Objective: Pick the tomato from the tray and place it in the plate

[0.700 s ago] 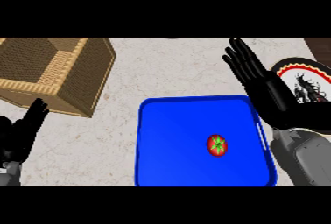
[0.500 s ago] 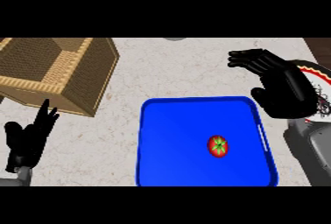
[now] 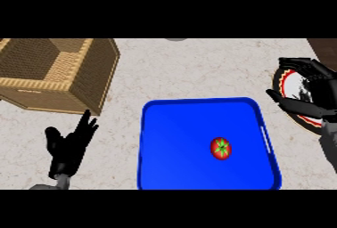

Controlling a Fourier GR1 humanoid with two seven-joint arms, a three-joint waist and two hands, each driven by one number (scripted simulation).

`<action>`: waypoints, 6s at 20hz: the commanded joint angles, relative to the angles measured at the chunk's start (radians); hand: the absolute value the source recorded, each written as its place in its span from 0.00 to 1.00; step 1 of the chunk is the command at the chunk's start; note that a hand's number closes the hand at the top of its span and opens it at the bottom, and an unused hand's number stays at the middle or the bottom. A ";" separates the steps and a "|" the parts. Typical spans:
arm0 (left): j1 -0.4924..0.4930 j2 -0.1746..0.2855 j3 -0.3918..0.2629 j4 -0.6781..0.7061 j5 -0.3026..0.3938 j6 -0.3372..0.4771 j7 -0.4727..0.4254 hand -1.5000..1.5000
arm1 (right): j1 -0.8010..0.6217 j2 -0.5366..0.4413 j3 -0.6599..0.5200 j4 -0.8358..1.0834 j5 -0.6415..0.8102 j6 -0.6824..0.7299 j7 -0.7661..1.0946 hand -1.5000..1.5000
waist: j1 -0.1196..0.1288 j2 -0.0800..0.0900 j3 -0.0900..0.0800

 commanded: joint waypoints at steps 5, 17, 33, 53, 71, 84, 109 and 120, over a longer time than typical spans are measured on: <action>0.040 -0.067 -0.026 -0.044 -0.043 0.001 0.037 0.50 | 0.044 -0.037 -0.073 0.124 0.066 0.129 -0.205 0.00 | 0.006 -0.006 -0.003; -0.008 -0.072 -0.006 -0.047 -0.040 0.013 0.103 0.50 | 0.048 -0.215 0.200 -0.205 0.327 0.260 0.231 0.00 | 0.003 -0.011 -0.004; 0.006 -0.139 0.011 -0.023 -0.128 0.003 0.069 0.50 | 0.196 0.010 0.381 -0.436 0.671 0.270 0.588 0.00 | 0.001 -0.007 -0.003; 0.003 -0.185 0.110 0.016 -0.174 -0.106 0.064 0.50 | 0.247 0.189 0.317 -0.296 0.974 0.298 0.493 0.00 | 0.001 -0.007 -0.003; -0.032 -0.189 0.197 -0.007 -0.185 -0.144 0.119 0.50 | 0.158 0.274 0.338 0.008 1.212 0.212 0.282 1.00 | 0.003 -0.006 -0.003; 0.021 -0.217 0.145 -0.063 -0.226 -0.141 0.108 0.50 | -0.078 0.494 -0.099 0.072 1.330 -0.064 1.060 1.00 | 0.035 0.013 -0.005; -0.023 -0.247 0.132 -0.020 -0.245 -0.130 0.103 0.50 | -0.404 0.449 -0.501 0.393 2.040 -0.968 1.536 1.00 | 0.039 0.011 -0.002; -0.031 -0.261 0.130 -0.026 -0.260 -0.111 0.119 0.50 | -0.340 0.242 -0.681 0.608 1.954 -1.189 1.392 1.00 | 0.022 0.004 -0.001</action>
